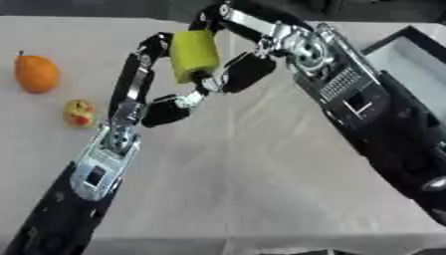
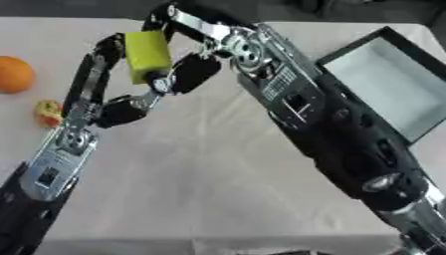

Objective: Pick up the objects with one hand, pass them to the other hand, and then place them into the box on the other side of the table.

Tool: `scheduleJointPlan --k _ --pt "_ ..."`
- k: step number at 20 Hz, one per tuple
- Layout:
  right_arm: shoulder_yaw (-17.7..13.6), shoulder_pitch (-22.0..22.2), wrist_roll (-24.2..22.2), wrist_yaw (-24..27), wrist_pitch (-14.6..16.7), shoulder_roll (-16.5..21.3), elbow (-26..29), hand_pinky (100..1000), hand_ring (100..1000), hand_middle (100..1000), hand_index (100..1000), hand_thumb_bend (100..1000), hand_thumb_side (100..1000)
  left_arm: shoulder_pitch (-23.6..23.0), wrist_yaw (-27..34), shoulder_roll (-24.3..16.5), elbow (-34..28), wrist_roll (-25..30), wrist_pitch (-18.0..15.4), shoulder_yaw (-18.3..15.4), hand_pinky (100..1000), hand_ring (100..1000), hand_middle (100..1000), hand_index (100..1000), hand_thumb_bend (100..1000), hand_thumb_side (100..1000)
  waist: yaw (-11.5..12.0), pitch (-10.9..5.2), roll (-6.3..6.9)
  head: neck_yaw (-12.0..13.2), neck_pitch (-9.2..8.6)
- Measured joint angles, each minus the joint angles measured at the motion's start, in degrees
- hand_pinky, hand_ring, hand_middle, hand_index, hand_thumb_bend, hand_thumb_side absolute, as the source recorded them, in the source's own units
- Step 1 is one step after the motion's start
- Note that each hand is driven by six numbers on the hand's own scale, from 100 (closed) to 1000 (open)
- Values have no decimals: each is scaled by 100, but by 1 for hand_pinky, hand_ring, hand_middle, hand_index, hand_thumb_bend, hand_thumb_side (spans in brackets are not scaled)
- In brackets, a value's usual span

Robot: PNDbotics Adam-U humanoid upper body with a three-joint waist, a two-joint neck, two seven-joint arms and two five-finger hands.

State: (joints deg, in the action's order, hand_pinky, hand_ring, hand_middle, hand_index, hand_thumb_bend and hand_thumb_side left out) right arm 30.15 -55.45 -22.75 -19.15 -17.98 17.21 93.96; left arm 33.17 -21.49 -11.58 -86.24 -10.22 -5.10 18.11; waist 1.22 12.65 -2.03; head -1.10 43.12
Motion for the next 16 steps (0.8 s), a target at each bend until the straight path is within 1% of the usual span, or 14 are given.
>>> scheduleJointPlan --k 4,6,8,9,13,16 --pt "-94 26 23 117 -94 24 140 927 750 546 544 213 100 -12 -25 14 59 -154 274 -32 802 645 686 838 568 367 -7 0 1 0 0" --pt "-173 77 58 197 -160 45 217 929 751 547 545 207 100 -34 -24 15 59 -208 328 -42 800 643 684 836 551 371 -15 0 2 0 0" --pt "-275 129 117 312 -242 99 316 932 752 550 548 197 100 -42 -20 12 59 -251 358 -69 792 635 673 821 507 371 -23 0 9 -1 0" --pt "-334 168 155 389 -291 135 366 932 752 551 549 194 100 -48 -15 8 59 -274 373 -78 792 635 672 816 500 372 -30 0 16 -1 0" --pt "-645 402 364 768 -524 373 589 938 756 560 558 183 100 -101 47 -111 57 -358 410 -155 790 632 666 798 461 366 -50 -2 39 -20 -1" --pt "-961 610 616 1118 -689 604 720 939 757 564 563 176 100 -153 86 -278 10 -381 425 -219 789 632 667 785 432 367 -80 -4 69 -104 -19"
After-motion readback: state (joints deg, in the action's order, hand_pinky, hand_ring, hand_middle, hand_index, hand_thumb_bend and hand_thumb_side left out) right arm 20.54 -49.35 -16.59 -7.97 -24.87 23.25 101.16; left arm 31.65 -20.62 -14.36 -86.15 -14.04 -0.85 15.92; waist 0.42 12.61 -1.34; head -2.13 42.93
